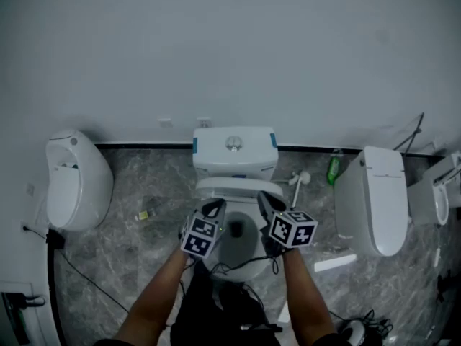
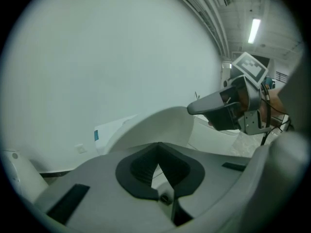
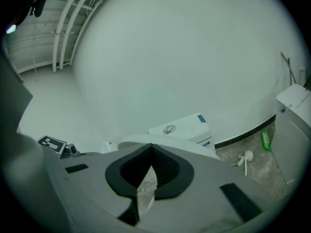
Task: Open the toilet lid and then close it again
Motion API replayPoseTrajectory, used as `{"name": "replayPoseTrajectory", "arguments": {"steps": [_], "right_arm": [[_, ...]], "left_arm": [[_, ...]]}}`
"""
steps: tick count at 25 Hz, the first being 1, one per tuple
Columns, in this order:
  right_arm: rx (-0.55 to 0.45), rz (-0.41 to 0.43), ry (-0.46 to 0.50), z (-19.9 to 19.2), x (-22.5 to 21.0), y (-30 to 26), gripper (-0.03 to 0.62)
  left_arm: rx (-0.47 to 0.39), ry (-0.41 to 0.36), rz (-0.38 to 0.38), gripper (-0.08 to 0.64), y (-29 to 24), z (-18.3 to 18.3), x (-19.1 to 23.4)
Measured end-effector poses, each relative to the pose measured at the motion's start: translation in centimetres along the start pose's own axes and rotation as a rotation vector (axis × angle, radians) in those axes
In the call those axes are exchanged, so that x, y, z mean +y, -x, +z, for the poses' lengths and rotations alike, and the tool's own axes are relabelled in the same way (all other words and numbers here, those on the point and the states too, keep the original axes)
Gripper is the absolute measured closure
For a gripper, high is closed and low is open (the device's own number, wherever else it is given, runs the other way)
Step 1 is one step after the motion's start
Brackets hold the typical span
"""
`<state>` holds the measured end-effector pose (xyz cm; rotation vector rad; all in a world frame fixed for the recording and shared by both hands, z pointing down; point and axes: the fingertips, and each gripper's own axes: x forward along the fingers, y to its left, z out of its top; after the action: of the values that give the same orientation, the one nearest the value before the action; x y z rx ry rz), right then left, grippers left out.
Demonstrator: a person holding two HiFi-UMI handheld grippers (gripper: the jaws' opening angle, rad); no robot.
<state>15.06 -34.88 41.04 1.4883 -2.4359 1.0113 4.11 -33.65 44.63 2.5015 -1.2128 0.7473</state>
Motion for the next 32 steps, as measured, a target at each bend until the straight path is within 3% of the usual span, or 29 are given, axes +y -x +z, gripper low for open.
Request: {"name": "replayPoseTrajectory", "arguments": {"steps": [7, 11, 14, 21, 25, 32], "right_arm": [[-0.016, -0.068, -0.014, 2.1, -1.0, -2.2, 0.581], [-0.029, -0.114, -0.038, 3.1, -1.5, -3.1, 0.581], [-0.043, -0.148, -0.059, 3.8, -2.0, -3.6, 0.581], [-0.046, -0.21, -0.085, 4.6, -2.8, -4.3, 0.581], [-0.05, -0.236, -0.095, 4.2, -2.7, -4.0, 0.581], [-0.049, -0.276, -0.101, 3.4, -2.3, -3.5, 0.58]], "left_arm": [[-0.057, -0.033, 0.103, 0.552, -0.5, 1.6, 6.1], [-0.07, -0.039, 0.12, 0.551, -0.9, 2.3, 9.2], [-0.034, -0.04, 0.078, 0.54, -1.5, 2.3, 9.9], [0.026, -0.124, -0.051, 0.407, -3.5, 2.8, 10.3], [0.051, -0.178, -0.075, 0.405, -4.4, 2.6, 10.3], [0.064, -0.199, -0.157, 0.397, -5.2, 2.4, 9.8]]}}
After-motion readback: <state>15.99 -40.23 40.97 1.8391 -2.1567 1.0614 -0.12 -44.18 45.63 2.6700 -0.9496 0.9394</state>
